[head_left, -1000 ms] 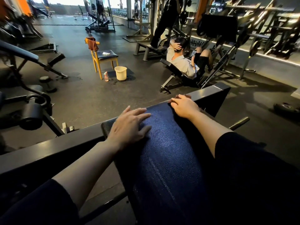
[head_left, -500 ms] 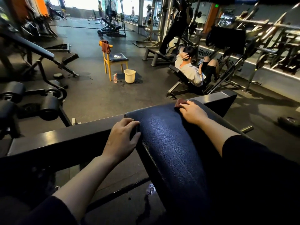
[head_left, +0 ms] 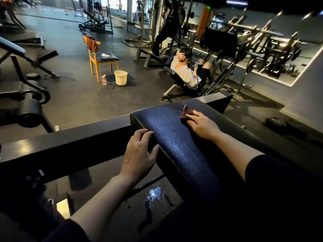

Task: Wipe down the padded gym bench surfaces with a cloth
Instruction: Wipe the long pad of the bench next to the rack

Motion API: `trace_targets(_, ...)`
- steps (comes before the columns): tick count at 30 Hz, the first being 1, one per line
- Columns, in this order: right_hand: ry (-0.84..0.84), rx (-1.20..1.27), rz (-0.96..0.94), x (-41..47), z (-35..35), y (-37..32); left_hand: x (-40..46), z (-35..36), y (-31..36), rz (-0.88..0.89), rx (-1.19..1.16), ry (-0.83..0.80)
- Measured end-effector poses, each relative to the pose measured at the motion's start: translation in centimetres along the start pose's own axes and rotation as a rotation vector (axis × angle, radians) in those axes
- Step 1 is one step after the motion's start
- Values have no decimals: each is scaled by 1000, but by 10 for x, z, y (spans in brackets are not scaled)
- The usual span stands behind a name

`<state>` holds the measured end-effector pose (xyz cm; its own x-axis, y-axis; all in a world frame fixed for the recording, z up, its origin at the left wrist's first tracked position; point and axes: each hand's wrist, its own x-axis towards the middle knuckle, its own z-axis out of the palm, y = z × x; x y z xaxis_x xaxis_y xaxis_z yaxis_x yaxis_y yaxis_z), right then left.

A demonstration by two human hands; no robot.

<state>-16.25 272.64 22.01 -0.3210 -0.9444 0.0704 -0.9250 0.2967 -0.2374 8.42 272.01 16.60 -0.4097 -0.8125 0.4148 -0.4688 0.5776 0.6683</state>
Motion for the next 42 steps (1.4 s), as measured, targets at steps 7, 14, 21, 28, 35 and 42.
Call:
trace_targets(7,-49,38,-233,-71,9,-54,-19,5,15,76,8,-3)
trace_targets(14,67,-20,251,-116,-12,5,-37,5,24,200,-14,-80)
trace_targets(21,72,16,54,-164,7,-67,-61,5,33,302,-21,-137)
trace_targets(28,171,-20,540,-232,-19,-7,-79,13,44,423,-72,-173)
trace_targets(35,180,-43,337,-223,1,-55,-87,9,59,500,-60,-182)
trace_targets(42,159,-4,300,-314,-21,-12,-86,34,98,709,-66,-271)
